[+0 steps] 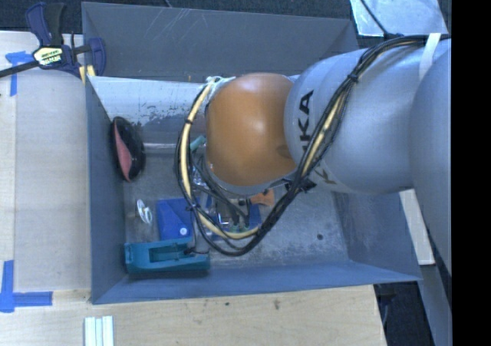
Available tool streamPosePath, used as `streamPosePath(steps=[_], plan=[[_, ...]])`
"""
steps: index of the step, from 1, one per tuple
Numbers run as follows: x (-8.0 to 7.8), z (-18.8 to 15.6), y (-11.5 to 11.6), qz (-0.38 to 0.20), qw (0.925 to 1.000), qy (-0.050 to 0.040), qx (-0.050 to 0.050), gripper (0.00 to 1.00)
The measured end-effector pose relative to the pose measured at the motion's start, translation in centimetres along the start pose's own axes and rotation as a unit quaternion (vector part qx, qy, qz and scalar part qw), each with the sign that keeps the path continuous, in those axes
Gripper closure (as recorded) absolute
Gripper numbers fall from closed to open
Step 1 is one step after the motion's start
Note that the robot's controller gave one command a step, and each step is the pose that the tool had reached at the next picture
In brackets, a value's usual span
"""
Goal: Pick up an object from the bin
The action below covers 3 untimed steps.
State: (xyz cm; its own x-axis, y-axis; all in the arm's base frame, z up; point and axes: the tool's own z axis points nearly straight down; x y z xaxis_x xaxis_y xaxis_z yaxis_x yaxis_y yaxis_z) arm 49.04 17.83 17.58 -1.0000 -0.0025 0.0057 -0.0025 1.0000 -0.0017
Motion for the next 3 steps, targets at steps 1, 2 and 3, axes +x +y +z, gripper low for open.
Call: streamPosePath(steps=[1,2,3], plan=[[-0.2,-0.4,0.0,0.001,1.0,-0.0039,-0.001,0.0],[-1.8,2.0,-1.1,0.02,0.9998,-0.0042,-0.002,0.0],[-3.2,4.8,-4.3,0.024,0.9997,-0.0034,-0.001,0.0]])
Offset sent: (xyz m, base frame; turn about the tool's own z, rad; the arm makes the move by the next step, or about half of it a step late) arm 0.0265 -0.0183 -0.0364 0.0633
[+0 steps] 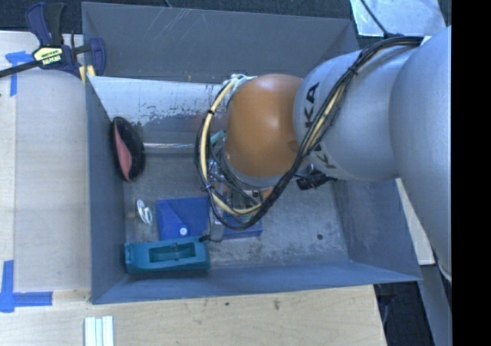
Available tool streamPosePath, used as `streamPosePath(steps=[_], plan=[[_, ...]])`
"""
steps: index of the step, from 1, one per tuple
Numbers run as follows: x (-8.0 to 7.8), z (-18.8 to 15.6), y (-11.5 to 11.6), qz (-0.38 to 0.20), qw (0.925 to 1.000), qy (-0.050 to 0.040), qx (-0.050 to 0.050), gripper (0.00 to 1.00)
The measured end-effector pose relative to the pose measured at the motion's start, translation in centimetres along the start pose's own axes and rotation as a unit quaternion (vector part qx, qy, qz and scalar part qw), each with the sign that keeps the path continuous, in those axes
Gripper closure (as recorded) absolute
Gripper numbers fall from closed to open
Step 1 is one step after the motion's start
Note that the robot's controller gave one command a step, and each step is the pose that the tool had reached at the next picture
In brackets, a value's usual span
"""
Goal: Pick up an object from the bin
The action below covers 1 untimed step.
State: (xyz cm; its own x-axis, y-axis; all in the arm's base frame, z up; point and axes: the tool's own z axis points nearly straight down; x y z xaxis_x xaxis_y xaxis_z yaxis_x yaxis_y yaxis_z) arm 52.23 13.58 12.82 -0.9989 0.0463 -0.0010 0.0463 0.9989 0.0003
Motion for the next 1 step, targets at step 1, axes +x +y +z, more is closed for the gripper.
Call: streamPosePath(steps=[1], plan=[[1.45,-0.54,-2.73,0.022,0.9998,0.0016,0.001,0.0]])
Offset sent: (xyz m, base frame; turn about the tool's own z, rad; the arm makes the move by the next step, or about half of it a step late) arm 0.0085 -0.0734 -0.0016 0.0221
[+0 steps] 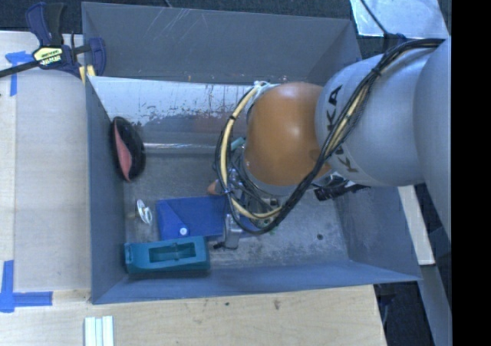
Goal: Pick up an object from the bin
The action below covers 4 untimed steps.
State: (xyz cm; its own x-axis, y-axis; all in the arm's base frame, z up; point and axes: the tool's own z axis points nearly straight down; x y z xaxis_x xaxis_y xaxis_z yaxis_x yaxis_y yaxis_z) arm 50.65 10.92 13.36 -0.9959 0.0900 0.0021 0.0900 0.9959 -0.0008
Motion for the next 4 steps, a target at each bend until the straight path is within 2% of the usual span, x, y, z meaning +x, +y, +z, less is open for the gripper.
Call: streamPosePath(steps=[1,2,3,4], plan=[[-2.2,0.4,-3.7,-0.009,1.0,-0.0028,-0.001,0.0],[-2.5,-3.6,-9.3,0.008,1.0,0.0019,0.0,0.0],[-6.1,-6.1,-10.7,0.012,0.9999,-0.0067,0.002,0.0],[-10.5,-0.4,-6.1,-0.035,0.9994,-0.0082,-0.001,0.0]])
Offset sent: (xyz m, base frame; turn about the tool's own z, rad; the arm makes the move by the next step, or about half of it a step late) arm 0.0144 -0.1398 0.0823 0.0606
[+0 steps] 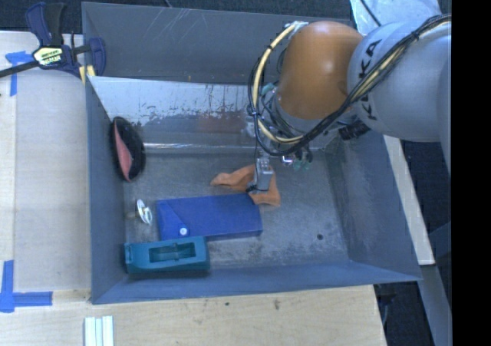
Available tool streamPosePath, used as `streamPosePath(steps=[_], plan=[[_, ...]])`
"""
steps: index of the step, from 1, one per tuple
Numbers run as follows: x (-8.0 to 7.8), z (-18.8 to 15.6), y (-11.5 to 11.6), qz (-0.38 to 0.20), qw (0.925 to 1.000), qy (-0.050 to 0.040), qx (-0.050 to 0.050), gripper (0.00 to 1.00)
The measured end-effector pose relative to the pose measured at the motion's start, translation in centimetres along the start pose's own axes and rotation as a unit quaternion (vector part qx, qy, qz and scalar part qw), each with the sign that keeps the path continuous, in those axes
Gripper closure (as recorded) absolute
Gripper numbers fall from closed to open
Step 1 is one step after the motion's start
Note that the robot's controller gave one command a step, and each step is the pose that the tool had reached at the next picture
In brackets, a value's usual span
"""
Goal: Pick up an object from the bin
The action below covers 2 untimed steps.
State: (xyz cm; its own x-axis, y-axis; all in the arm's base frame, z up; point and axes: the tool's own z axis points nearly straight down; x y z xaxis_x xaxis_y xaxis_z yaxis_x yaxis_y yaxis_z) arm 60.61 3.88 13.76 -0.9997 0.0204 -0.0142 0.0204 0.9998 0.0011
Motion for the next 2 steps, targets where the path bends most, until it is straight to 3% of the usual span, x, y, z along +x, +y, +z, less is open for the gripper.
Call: streamPosePath(steps=[1,2], plan=[[2.85,5.05,3.1,0.134,0.991,0.0055,0.0,1.0],[2.85,5.05,3.1,0.134,0.991,0.0055,0.0,1.0]])
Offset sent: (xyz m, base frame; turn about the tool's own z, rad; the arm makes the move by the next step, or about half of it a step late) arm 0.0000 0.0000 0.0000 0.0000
